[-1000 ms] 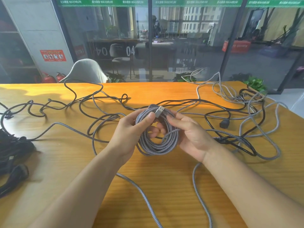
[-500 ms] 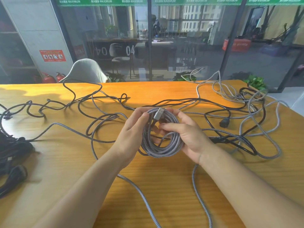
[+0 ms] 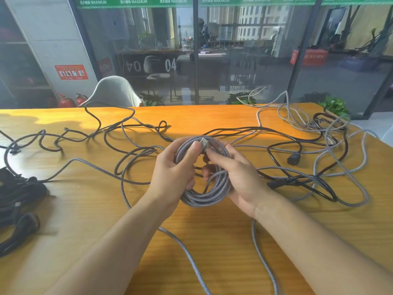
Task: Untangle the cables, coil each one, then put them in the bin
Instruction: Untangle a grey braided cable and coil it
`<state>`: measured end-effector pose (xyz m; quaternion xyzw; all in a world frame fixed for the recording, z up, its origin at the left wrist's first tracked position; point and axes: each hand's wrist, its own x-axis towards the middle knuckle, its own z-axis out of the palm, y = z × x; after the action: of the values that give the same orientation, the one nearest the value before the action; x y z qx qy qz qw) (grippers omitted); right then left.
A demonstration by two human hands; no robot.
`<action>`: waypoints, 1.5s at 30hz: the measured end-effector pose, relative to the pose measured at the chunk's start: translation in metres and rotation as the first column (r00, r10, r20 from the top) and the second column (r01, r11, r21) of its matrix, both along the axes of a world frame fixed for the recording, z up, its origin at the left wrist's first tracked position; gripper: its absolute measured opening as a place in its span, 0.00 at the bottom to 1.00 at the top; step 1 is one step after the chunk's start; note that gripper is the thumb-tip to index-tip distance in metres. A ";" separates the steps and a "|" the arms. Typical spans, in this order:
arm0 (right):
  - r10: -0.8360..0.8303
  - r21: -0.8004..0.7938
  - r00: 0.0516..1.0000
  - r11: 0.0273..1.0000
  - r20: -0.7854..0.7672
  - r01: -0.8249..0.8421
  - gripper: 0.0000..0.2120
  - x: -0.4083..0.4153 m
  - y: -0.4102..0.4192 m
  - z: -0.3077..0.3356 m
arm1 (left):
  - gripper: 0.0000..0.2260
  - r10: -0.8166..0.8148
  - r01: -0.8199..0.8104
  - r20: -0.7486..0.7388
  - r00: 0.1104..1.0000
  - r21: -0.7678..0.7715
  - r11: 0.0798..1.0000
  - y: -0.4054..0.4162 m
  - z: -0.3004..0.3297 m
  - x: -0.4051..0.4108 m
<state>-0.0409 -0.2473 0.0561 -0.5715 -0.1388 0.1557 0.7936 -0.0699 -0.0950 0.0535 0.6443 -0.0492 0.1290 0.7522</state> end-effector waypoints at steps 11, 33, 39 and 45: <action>0.113 -0.242 0.991 0.962 -0.077 -0.128 0.26 0.020 -0.022 -0.003 | 0.08 0.062 -0.062 0.020 0.998 0.000 0.998 0.009 0.006 0.002; -0.089 -0.238 0.963 0.959 0.254 0.152 0.12 0.018 -0.008 -0.013 | 0.19 -0.112 0.111 -0.007 0.994 -0.093 0.989 -0.007 0.007 -0.004; 0.007 -0.285 0.965 0.956 0.262 0.070 0.15 0.015 -0.007 -0.012 | 0.17 -0.147 0.141 -0.039 0.988 -0.131 0.981 -0.007 0.013 -0.007; 0.049 -0.334 0.976 0.942 0.214 0.026 0.17 0.013 -0.008 -0.008 | 0.22 -0.150 0.143 -0.052 0.987 -0.107 0.984 -0.001 0.018 -0.009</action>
<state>-0.0280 -0.2556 0.0477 -0.7107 -0.2002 0.1177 0.6640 -0.0788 -0.0961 0.0713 0.6031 -0.0673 0.0564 0.7928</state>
